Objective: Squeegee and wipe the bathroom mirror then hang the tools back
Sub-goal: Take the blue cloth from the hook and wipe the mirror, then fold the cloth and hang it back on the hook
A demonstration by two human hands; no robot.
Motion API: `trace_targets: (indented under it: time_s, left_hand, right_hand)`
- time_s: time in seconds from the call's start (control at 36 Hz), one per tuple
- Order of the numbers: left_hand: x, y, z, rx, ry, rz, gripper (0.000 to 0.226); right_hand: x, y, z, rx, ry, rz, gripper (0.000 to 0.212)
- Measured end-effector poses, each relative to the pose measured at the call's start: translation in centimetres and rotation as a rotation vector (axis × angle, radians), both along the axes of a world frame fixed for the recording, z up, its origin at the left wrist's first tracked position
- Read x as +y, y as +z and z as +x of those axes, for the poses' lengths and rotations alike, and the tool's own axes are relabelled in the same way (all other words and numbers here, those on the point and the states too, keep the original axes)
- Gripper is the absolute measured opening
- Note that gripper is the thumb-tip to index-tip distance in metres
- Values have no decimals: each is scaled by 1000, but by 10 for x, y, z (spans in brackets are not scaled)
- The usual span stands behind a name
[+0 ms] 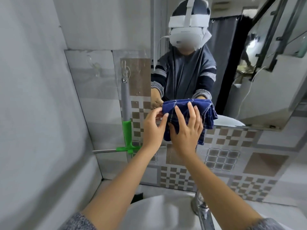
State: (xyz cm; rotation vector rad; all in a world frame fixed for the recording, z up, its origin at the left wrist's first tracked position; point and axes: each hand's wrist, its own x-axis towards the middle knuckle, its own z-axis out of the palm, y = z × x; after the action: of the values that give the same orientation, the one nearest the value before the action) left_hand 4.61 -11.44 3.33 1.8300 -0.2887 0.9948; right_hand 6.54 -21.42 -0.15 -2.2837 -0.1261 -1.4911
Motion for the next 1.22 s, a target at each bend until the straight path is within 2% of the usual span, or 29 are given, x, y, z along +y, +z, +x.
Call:
trace_targets:
  time_s: [0.17, 0.33, 0.53, 0.67, 0.83, 1.0, 1.22]
  left_hand:
    - [-3, 7, -2, 35, -23, -108, 18]
    - [5, 24, -6, -22, -25, -3, 19]
    - [17, 60, -24, -45, -145, 227, 19]
    - [29, 77, -45, -5, -238, 376, 20]
    - [43, 84, -78, 73, -319, 544, 23]
    - [57, 76, -107, 52, -308, 551, 27]
    - [74, 62, -137, -35, -217, 568, 22]
  right_hand:
    - [-6, 2, -4, 33, -9, -63, 52]
    - [-14, 14, -19, 75, 27, -49, 59]
    - [-23, 27, -46, 99, 126, 31, 46]
    - [-31, 43, -73, 59, 388, 66, 29]
    - [-26, 60, -105, 199, 692, 156, 27]
    - [-18, 54, -130, 288, 941, 313, 29]
    - [-7, 40, -149, 432, 1095, 351, 28]
